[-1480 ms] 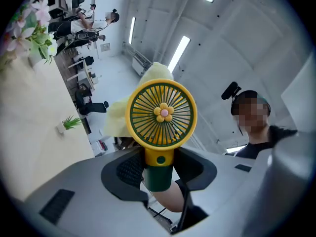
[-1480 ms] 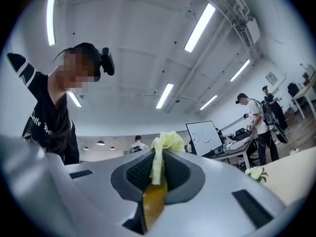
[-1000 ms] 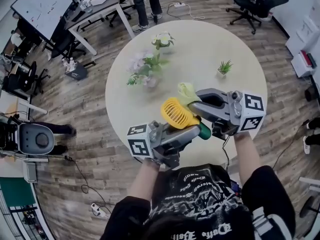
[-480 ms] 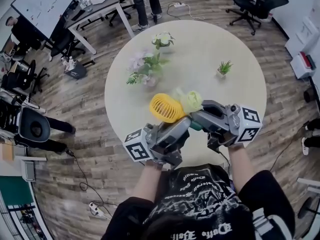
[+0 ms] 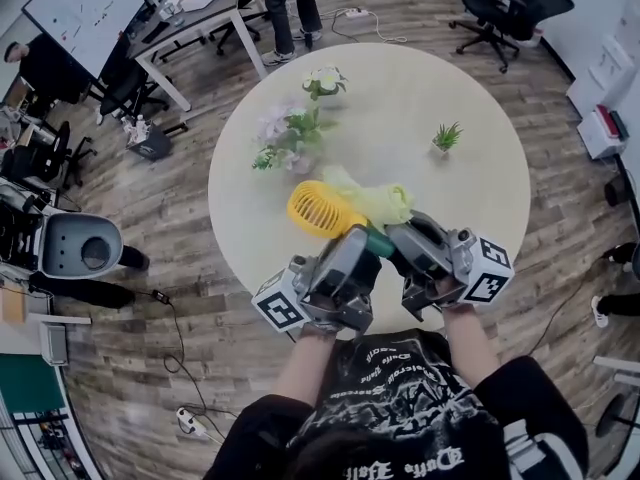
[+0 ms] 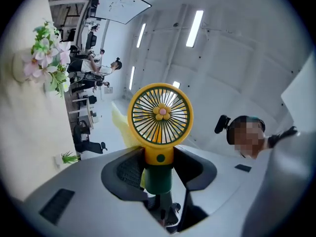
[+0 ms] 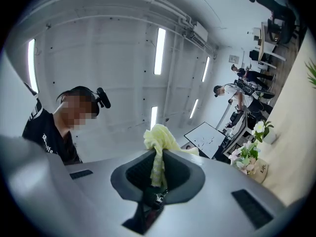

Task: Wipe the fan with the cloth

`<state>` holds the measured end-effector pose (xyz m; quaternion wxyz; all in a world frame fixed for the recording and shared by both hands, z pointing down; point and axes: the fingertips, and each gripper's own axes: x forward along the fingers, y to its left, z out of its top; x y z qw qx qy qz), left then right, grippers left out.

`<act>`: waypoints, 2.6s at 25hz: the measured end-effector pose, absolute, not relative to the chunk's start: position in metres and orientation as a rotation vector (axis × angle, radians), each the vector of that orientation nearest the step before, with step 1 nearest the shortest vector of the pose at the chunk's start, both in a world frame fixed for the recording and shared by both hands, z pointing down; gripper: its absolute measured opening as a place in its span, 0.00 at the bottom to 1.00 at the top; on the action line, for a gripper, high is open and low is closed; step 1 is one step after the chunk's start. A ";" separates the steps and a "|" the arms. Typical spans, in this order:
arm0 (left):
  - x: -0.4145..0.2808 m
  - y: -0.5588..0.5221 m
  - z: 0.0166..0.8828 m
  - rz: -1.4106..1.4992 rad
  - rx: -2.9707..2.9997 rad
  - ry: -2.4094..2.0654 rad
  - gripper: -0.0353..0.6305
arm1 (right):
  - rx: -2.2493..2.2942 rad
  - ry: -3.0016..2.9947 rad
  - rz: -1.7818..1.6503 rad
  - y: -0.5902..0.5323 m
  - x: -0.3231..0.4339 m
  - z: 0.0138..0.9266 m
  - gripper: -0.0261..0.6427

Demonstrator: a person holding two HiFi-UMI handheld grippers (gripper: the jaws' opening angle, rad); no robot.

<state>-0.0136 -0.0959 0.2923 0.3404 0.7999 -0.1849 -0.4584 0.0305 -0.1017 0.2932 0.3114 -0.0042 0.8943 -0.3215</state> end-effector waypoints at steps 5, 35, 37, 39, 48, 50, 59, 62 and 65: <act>-0.033 -0.097 0.301 -1.290 1.933 -0.513 0.35 | -0.055 2.368 -0.862 -0.091 0.029 0.302 0.10; -0.099 -0.100 0.443 -0.662 1.821 -1.104 0.35 | -0.608 2.315 -0.759 -0.096 0.167 0.342 0.09; -0.107 -0.103 0.465 -0.502 1.855 -1.219 0.35 | -0.635 2.372 -0.750 -0.092 0.165 0.347 0.09; -0.111 -0.106 0.484 -0.369 1.862 -1.290 0.34 | -0.663 2.418 -0.733 -0.092 0.164 0.351 0.09; -0.098 -0.105 0.564 0.491 1.888 -1.383 0.34 | -0.659 2.554 -0.766 -0.086 0.138 0.366 0.09; -0.090 -0.105 0.579 0.666 1.898 -1.355 0.35 | -0.671 2.599 -0.764 -0.085 0.135 0.373 0.09; -0.052 -0.121 0.615 1.151 2.042 -1.171 0.34 | -0.751 2.668 -0.777 -0.089 0.140 0.397 0.09; -0.049 -0.120 0.621 1.186 2.039 -1.124 0.34 | -0.766 2.677 -0.782 -0.088 0.141 0.401 0.09; -0.050 -0.119 0.625 1.228 2.038 -1.095 0.34 | -0.768 2.684 -0.785 -0.089 0.140 0.403 0.09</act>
